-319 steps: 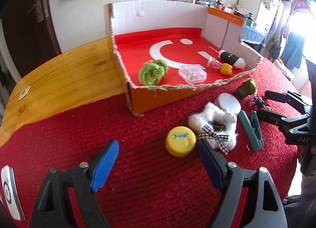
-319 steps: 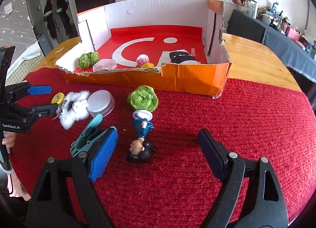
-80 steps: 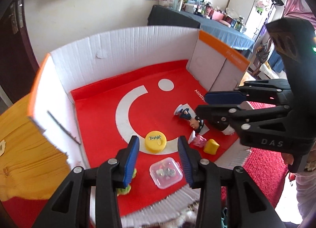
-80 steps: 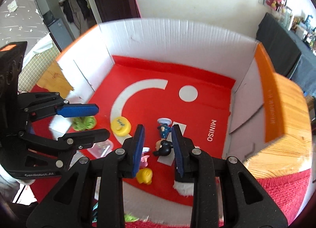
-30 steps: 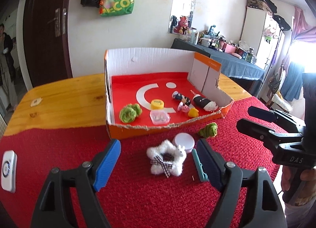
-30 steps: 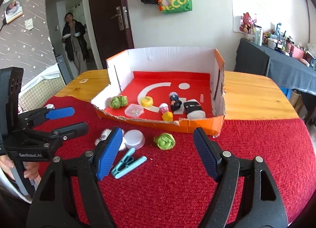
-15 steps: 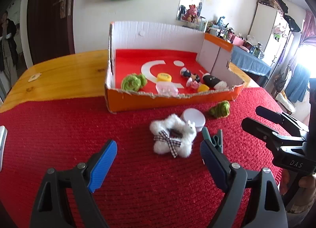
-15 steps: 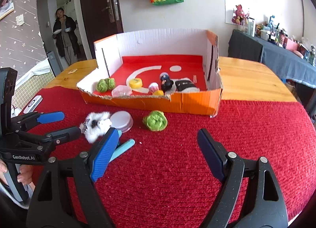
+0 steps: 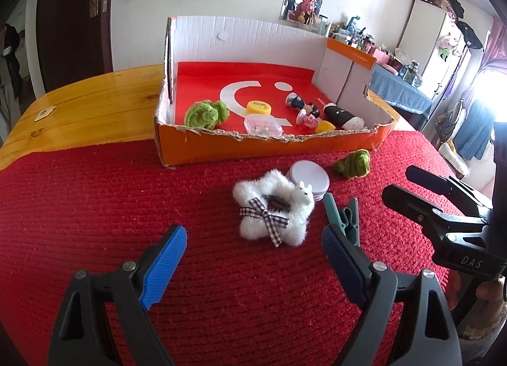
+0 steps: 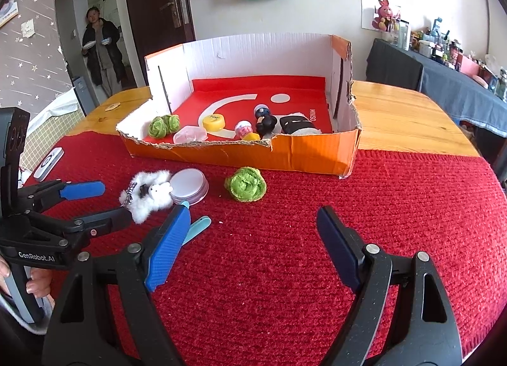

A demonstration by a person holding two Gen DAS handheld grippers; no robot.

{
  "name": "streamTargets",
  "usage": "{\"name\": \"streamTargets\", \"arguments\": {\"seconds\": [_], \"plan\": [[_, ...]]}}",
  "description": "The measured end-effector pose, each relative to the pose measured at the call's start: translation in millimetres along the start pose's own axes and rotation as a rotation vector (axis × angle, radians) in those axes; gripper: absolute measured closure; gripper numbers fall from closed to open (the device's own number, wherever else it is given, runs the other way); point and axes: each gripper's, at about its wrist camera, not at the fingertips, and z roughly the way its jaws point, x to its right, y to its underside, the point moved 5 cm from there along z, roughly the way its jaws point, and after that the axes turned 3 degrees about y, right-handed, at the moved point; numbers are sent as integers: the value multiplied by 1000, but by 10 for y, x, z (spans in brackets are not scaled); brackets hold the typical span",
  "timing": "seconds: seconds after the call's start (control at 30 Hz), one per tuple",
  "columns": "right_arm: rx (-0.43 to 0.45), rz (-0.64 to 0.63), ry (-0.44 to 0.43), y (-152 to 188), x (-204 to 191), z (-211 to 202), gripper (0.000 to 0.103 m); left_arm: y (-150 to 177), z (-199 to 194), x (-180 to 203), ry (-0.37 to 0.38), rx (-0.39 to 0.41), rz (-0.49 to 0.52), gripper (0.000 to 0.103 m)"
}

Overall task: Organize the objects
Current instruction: 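Grasp the white fluffy bunny plush with the left tool while the right tool grasps the green yarn ball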

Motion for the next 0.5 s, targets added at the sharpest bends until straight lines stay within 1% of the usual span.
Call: {"name": "streamTargets", "arguments": {"seconds": [0.27,0.5], "plan": [[-59,-2,-13,-65,51,147,21,-70,147,2,-1,-59,28,14],[-96,-5,-22,-111,71,264,21,-136,227,14,-8,-81,68,14]]}}
